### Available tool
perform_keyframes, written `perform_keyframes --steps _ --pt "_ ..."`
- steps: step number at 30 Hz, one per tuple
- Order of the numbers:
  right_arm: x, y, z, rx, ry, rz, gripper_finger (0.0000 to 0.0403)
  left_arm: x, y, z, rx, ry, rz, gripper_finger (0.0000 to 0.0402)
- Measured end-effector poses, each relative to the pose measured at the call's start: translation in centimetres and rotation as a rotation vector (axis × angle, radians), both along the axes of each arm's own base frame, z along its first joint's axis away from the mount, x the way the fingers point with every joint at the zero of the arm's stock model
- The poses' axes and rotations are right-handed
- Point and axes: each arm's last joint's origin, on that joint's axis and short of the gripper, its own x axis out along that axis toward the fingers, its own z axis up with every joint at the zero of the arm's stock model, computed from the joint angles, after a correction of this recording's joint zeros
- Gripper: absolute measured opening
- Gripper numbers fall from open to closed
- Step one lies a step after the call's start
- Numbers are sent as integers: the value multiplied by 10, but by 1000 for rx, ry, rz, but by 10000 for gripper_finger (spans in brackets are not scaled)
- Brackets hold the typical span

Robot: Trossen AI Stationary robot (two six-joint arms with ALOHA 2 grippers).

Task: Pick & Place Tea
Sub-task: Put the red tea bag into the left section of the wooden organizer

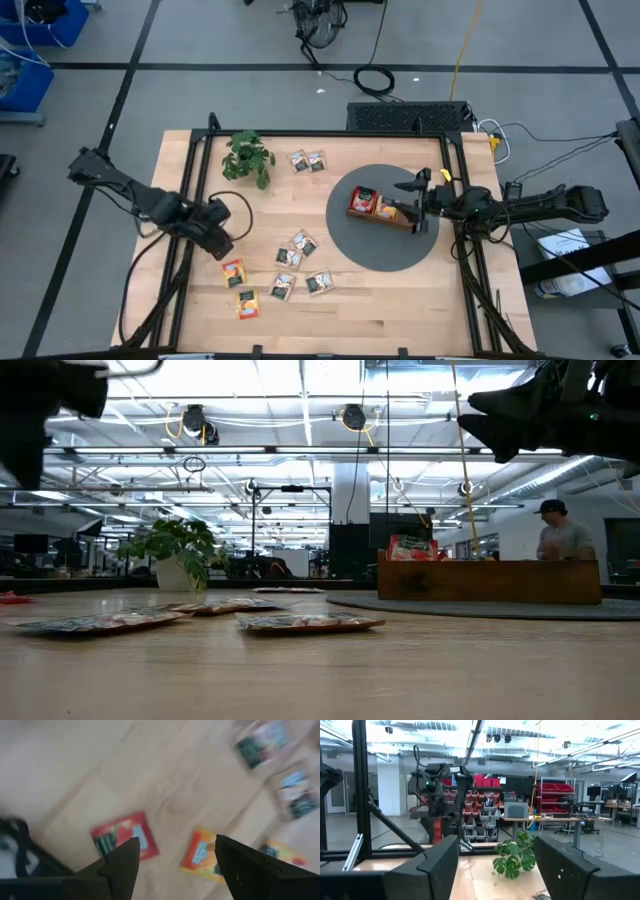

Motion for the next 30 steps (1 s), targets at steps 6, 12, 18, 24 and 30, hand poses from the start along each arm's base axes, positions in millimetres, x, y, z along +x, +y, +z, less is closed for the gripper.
perform_keyframes --steps 6,12,18,24,30 --pt "1 0 -2 1 24 0 236 5 -2 -43 -116 110 322 255" --pt "1 0 -3 2 27 0 235 8 2 -92 -188 232 482 255" --pt "1 0 -3 16 26 5 232 4 9 -120 -213 366 629 255" --pt "1 0 -3 16 26 5 232 14 14 -120 -186 253 540 255" --pt "1 0 -3 15 26 8 229 38 17 -111 -92 21 335 255"
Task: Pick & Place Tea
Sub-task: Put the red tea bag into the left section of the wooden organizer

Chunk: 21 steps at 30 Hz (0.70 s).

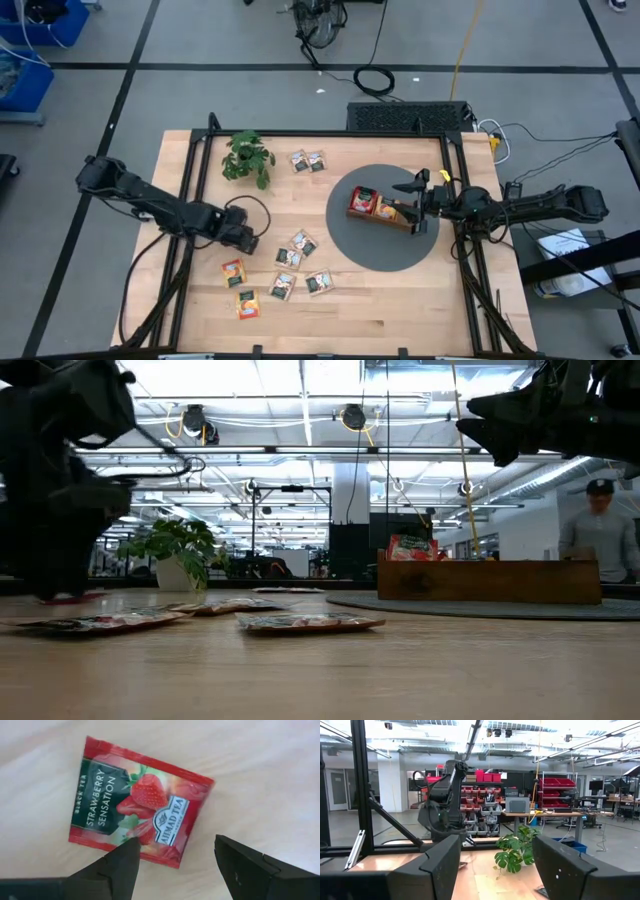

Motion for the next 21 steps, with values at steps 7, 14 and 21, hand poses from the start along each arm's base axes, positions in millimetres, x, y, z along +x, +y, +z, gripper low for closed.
perform_keyframes --steps 7,14,21 --pt "0 0 -1 7 6 3 228 29 -2 12 92 -298 -359 255" --pt "0 0 -1 7 7 3 228 39 8 19 98 -394 -279 255" --pt "0 0 -2 8 15 3 228 37 7 14 370 -299 -810 255"
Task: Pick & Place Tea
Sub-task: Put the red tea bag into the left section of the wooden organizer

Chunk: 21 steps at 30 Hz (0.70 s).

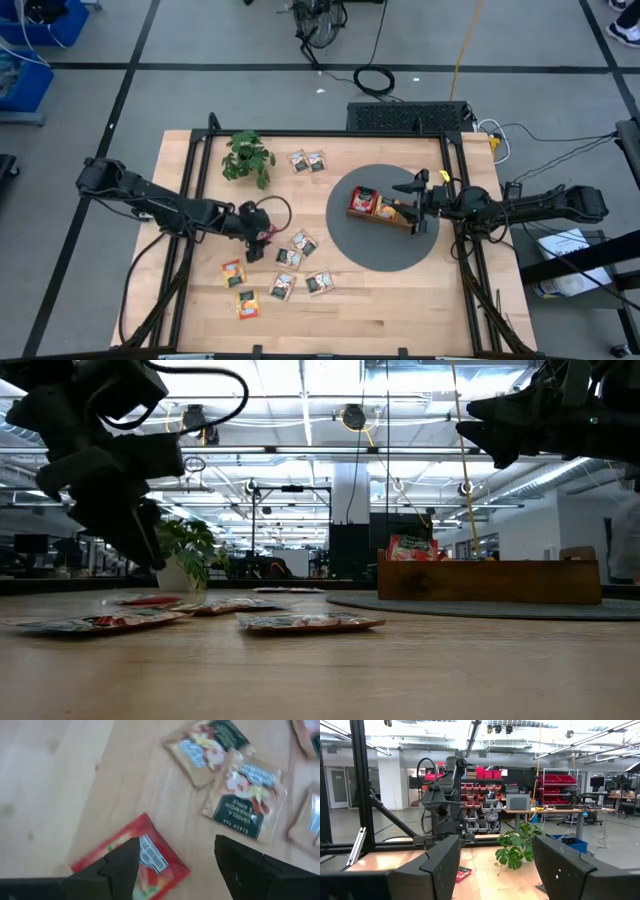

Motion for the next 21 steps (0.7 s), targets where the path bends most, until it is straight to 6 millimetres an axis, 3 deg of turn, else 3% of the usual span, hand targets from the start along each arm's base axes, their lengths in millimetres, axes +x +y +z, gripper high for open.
perform_keyframes --steps 9,13,21 --pt "0 0 0 -1 3 0 228 -3 14 -2 86 100 -131 255" --pt "0 0 0 -2 -1 -3 228 -4 27 2 5 134 159 255" --pt "0 -1 0 -5 0 -29 228 20 38 31 -422 0 660 255"
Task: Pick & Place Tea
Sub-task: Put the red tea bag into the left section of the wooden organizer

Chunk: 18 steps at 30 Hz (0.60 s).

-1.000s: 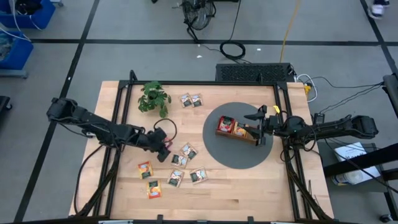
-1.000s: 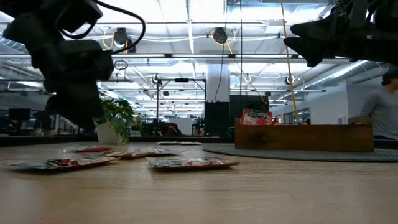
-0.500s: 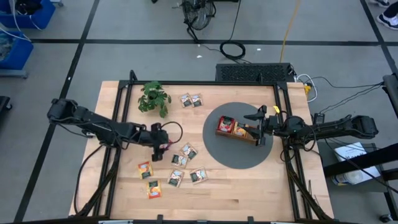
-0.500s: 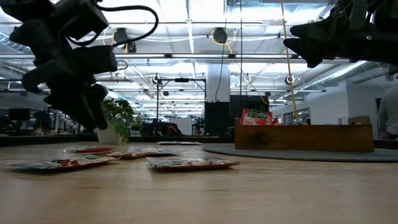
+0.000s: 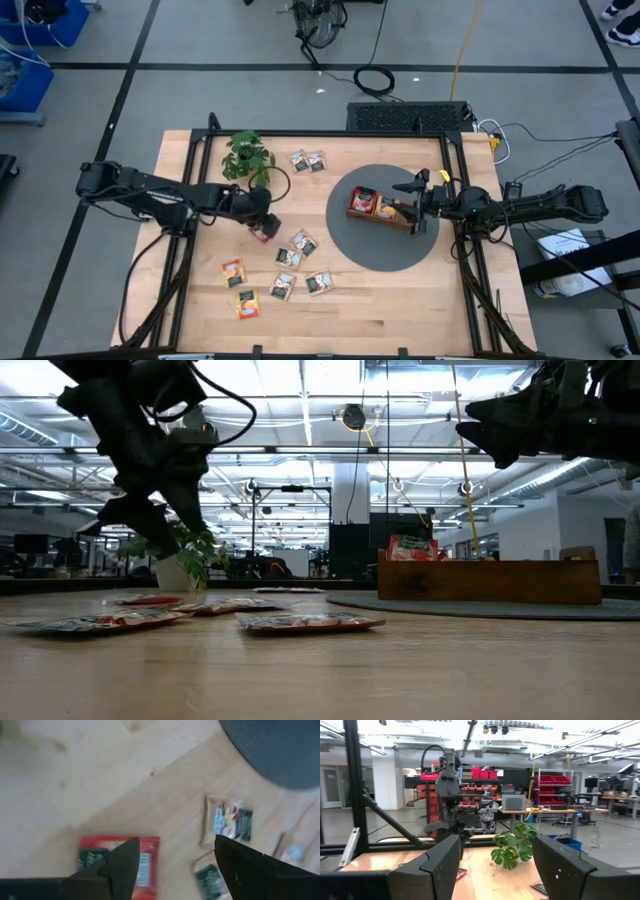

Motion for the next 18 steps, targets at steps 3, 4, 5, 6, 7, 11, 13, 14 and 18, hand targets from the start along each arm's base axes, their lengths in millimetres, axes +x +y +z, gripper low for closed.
perform_keyframes --steps 3,4,5,6,7,11,13,14,18 --pt "0 0 0 -13 2 -8 228 2 -1 -8 -103 42 86 255" --pt "0 0 0 -14 3 -8 228 4 -2 -12 -133 64 99 255" --pt "0 0 0 -14 3 -8 228 4 -3 -17 -163 97 108 255" --pt "0 0 0 -16 3 -8 228 4 -3 -23 -194 144 119 255" --pt "0 0 0 -16 3 -8 228 4 -4 -30 -226 193 135 255" --pt "0 0 0 -15 3 -5 228 7 -5 -48 -318 311 189 255" --pt "0 0 0 -14 3 -4 228 8 -4 -53 -322 332 197 255" --pt "0 0 0 -14 2 -4 228 8 -3 -54 -318 336 202 255" --pt "0 0 0 5 -1 1 228 7 -3 -54 -282 335 218 255"
